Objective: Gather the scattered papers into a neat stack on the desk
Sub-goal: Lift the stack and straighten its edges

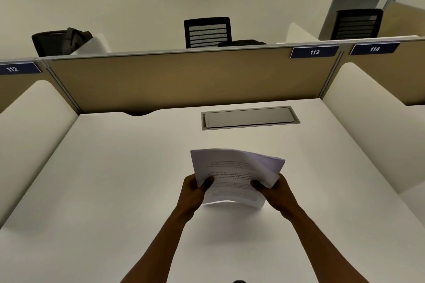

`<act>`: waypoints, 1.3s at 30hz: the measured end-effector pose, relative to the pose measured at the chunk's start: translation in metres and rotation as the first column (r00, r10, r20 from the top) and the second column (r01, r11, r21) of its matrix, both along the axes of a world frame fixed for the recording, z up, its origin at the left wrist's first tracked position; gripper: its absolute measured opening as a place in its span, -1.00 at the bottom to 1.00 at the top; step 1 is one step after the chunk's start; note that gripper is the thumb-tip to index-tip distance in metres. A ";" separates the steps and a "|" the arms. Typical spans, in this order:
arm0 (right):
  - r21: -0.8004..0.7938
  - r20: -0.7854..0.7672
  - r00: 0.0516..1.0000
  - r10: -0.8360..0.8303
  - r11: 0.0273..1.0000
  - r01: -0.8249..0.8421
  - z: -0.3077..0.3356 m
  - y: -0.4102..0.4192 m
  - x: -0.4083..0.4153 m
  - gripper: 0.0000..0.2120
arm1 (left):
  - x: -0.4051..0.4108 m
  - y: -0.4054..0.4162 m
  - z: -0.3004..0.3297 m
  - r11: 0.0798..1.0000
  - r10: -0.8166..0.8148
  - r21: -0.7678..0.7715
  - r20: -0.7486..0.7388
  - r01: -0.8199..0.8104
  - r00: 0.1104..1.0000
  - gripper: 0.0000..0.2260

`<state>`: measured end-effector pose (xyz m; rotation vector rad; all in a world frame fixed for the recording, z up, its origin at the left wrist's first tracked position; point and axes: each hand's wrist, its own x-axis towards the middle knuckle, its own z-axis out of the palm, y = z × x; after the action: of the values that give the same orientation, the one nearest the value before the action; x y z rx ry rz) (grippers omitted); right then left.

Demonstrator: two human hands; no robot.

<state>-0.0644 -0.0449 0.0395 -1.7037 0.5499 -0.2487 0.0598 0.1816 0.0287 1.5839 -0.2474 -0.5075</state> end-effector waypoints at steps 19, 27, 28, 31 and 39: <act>-0.267 0.037 0.999 0.035 0.964 -0.024 0.024 -0.009 0.002 -0.85 | -0.001 0.006 0.034 0.996 0.091 0.006 0.162 -0.093 0.983 -0.47; -0.584 -0.118 0.939 0.322 0.742 -0.328 0.106 -0.020 0.027 -0.89 | 0.039 0.006 0.145 0.916 -0.298 0.401 0.703 -0.014 0.646 -0.35; -0.591 -0.128 0.929 0.347 0.726 -0.353 0.115 -0.018 0.030 -0.89 | 0.041 0.004 0.150 0.909 -0.340 0.413 0.652 0.059 0.678 -0.46; -0.604 -0.170 0.902 0.397 0.681 -0.414 0.133 -0.015 0.037 -0.85 | 0.046 0.005 0.153 0.901 -0.364 0.406 0.523 0.150 0.771 -0.90; -0.026 -0.018 0.903 0.430 0.903 -0.430 0.118 -0.079 -0.008 -0.27 | 0.043 0.048 0.109 0.996 -0.075 0.075 0.315 0.054 0.946 -0.88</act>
<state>-0.0728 -0.1241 0.1570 -1.8077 0.1661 0.0732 0.1023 0.2298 0.1374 1.7235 -0.5334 -0.3107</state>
